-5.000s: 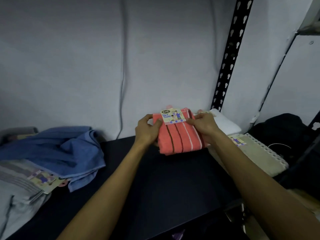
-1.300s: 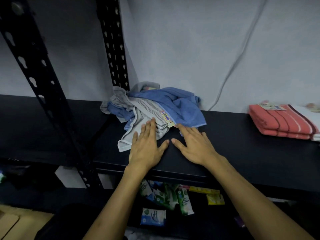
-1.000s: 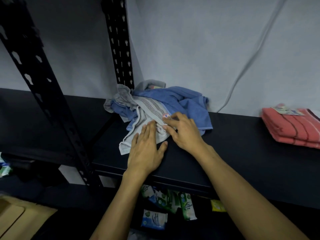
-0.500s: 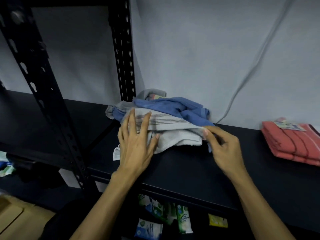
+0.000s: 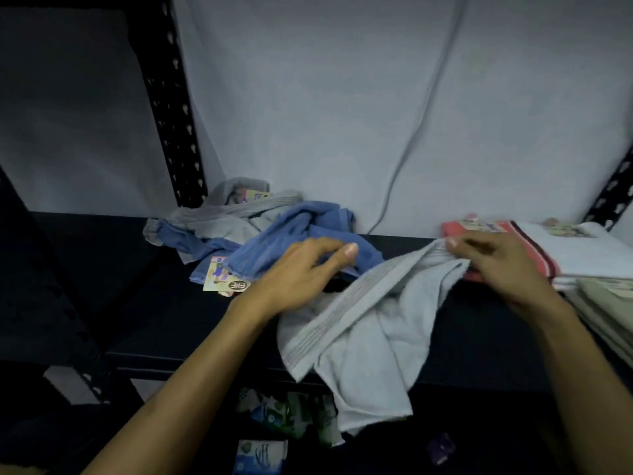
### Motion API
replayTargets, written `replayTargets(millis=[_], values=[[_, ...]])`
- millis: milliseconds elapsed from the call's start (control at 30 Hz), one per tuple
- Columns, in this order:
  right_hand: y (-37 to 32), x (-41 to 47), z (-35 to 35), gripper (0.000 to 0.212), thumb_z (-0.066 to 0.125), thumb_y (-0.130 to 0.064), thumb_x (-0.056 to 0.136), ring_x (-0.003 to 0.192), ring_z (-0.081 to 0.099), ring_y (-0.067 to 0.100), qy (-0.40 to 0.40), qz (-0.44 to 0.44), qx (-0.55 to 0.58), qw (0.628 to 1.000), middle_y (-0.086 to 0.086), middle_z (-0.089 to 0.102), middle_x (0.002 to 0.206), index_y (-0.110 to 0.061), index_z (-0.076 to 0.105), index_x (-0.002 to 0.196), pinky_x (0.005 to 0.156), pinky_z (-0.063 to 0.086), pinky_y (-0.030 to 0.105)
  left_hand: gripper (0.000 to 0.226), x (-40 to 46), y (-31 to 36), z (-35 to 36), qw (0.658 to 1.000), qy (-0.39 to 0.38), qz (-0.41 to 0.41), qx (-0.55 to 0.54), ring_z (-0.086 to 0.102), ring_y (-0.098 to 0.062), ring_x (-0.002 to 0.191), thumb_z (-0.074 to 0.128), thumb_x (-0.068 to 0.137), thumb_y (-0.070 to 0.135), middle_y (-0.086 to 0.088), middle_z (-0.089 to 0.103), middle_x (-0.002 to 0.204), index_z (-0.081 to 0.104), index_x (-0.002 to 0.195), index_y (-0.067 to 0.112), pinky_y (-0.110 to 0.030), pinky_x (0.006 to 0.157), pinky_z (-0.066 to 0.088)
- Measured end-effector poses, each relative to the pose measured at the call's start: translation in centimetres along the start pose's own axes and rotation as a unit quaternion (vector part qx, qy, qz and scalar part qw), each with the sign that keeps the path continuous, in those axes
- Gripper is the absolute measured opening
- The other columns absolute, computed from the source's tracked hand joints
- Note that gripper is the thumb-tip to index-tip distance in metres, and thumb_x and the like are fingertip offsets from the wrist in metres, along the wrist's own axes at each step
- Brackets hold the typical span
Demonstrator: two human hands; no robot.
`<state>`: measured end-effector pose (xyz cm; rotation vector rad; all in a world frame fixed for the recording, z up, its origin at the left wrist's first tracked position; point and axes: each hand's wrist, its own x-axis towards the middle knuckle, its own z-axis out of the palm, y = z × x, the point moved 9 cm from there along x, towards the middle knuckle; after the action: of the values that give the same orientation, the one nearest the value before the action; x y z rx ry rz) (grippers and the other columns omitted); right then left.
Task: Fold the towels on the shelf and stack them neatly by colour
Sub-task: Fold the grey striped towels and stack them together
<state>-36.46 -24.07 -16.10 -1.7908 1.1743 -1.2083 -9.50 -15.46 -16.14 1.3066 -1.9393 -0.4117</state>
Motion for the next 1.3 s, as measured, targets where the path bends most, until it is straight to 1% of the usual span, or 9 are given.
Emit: replayTargets(millis=[100,233,367,533,667,800,933,1133,1300], values=[[0.2,-1.1,0.3,0.015,0.066,-0.014,0.095,0.080,0.068,0.001,-0.086,0.019,-0.142,0.986,-0.010,0.077,0.088,-0.021,0.078,0.090,0.077,0.054,0.018,0.049,3.8,-1.4,3.2,0.997,-0.037,0.015,0.072,0.058,-0.013,0.123,0.030,0.104,0.063,0.014,0.066,0.126,0.064,0.122,0.033,-0.045,0.107,0.043],[1.7,-3.6,4.7,0.021,0.061,-0.022,0.095,0.088,0.069,0.013,-0.196,0.038,-0.310,0.930,-0.007,0.075,0.091,-0.034,0.069,0.080,0.086,0.053,0.036,0.058,5.4,-7.3,9.2,0.950,-0.207,-0.116,0.205,-0.005,-0.025,0.157,0.020,0.102,0.065,0.006,0.008,0.170,0.026,0.156,0.045,-0.060,0.121,-0.010],[1.1,-5.3,6.3,0.041,0.030,-0.051,0.104,0.119,0.058,0.024,-0.108,0.026,-0.477,0.872,-0.003,0.067,0.119,-0.030,0.065,0.109,0.113,0.025,0.050,0.064,4.7,-10.9,7.7,0.942,-0.174,-0.177,0.227,-0.018,-0.025,0.155,0.018,0.099,0.070,0.009,-0.010,0.169,0.009,0.158,0.048,-0.057,0.121,-0.008],[2.7,-6.2,9.6,0.062,0.027,-0.068,0.098,0.148,0.028,0.017,-0.156,0.050,-0.401,0.901,-0.006,0.037,0.158,-0.034,0.042,0.148,0.119,0.003,0.059,0.066,3.2,-13.3,4.3,0.943,-0.133,-0.192,0.236,-0.013,-0.021,0.156,0.018,0.098,0.072,0.008,-0.010,0.169,0.008,0.159,0.047,-0.050,0.126,-0.001],[4.6,-2.5,9.1,0.055,0.032,-0.058,0.102,0.151,0.023,0.018,-0.147,0.001,-0.406,0.902,-0.004,0.031,0.162,-0.034,0.040,0.150,0.121,0.008,0.055,0.068,3.2,-15.5,2.4,0.944,-0.079,-0.196,0.252,-0.005,-0.021,0.157,0.017,0.098,0.072,0.006,-0.001,0.170,0.015,0.159,0.043,-0.050,0.126,0.003],[6.0,0.1,8.5,0.053,0.044,-0.065,0.095,0.141,0.043,0.018,-0.127,-0.045,-0.292,0.947,-0.001,0.054,0.147,-0.035,0.060,0.136,0.115,0.035,0.048,0.058,3.1,-14.9,1.4,0.960,-0.020,-0.170,0.221,0.021,-0.022,0.152,0.023,0.102,0.065,0.002,0.030,0.164,0.046,0.148,0.037,-0.046,0.123,0.019],[5.9,1.1,7.5,0.062,0.046,-0.073,0.088,0.125,0.057,0.021,-0.049,-0.091,-0.310,0.945,0.001,0.067,0.129,-0.029,0.068,0.126,0.101,0.047,0.046,0.046,1.5,-8.5,-0.5,0.990,0.101,-0.083,0.059,0.061,-0.016,0.115,0.037,0.099,0.061,0.008,0.069,0.117,0.068,0.112,0.029,-0.037,0.096,0.048],[4.4,-0.4,4.6,0.057,0.063,-0.058,0.087,0.120,0.051,0.024,0.095,-0.084,-0.266,0.956,0.005,0.064,0.123,-0.014,0.067,0.123,0.104,0.038,0.040,0.046,-1.8,-1.3,7.5,0.994,-0.077,-0.053,0.063,0.055,-0.009,0.121,0.073,0.082,0.053,0.016,0.060,0.131,0.053,0.123,0.043,-0.034,0.099,0.047],[2.0,-7.1,3.5,0.045,0.052,-0.067,0.088,0.094,0.054,0.014,0.134,-0.043,-0.159,0.977,-0.009,0.063,0.089,-0.024,0.063,0.082,0.089,0.047,0.048,0.024,0.5,-2.0,7.6,0.994,0.029,-0.074,0.070,0.061,-0.023,0.108,0.059,0.098,0.030,0.001,0.069,0.114,0.059,0.119,0.021,-0.036,0.086,0.047]])
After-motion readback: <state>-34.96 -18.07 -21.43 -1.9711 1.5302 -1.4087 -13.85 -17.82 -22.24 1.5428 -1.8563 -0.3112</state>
